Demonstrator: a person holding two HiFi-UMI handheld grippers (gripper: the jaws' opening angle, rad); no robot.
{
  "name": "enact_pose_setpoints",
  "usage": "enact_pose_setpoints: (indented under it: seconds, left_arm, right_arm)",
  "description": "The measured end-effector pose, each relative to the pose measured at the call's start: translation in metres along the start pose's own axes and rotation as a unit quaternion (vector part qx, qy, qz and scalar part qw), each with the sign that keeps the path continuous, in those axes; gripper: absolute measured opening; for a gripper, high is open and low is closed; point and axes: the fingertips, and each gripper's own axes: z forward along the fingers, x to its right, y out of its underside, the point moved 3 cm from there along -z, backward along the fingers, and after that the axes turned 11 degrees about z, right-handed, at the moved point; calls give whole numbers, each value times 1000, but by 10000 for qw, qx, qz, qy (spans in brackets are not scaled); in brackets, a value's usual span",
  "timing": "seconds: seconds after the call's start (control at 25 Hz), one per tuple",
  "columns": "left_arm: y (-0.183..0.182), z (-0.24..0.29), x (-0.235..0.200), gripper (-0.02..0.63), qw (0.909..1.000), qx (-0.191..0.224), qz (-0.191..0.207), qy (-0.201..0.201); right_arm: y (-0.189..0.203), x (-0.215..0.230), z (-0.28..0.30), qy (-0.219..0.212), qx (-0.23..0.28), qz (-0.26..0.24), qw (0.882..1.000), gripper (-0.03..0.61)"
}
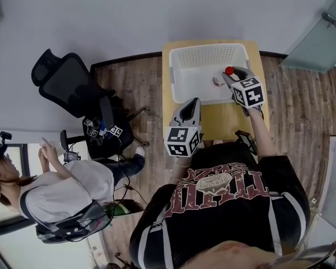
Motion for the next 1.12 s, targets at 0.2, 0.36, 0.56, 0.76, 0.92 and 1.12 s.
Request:
enact_pose_setpoints:
  seconds: [0.2, 0.36, 0.56, 0.76, 0.92, 1.12]
  left_arm:
    - [0, 2, 0, 32, 10000, -5, 13, 68]
    - [-1, 4, 1, 32, 9999, -10, 43, 136]
    - [-1, 10, 4, 32, 9997, -19, 79, 243]
    - [-4, 15, 13, 32, 9990, -10, 137, 427]
    - [-6, 20, 20, 32, 9983, -9, 202, 543]
    - [-6, 25, 27, 32, 9971, -4, 259, 712]
  right_arm:
    - [-9, -6, -14, -30, 156, -32, 9999, 163]
    - [-17, -11, -30, -54, 316, -80, 9995, 161]
    - [-27, -16, -52, -73, 500, -135, 9986, 161]
    - [-35, -19, -75, -89, 632, -161, 9978, 161]
    - [-36, -19, -90, -132, 693, -105, 9975, 161]
    - [-39, -21, -111, -25, 858, -142, 9962, 161]
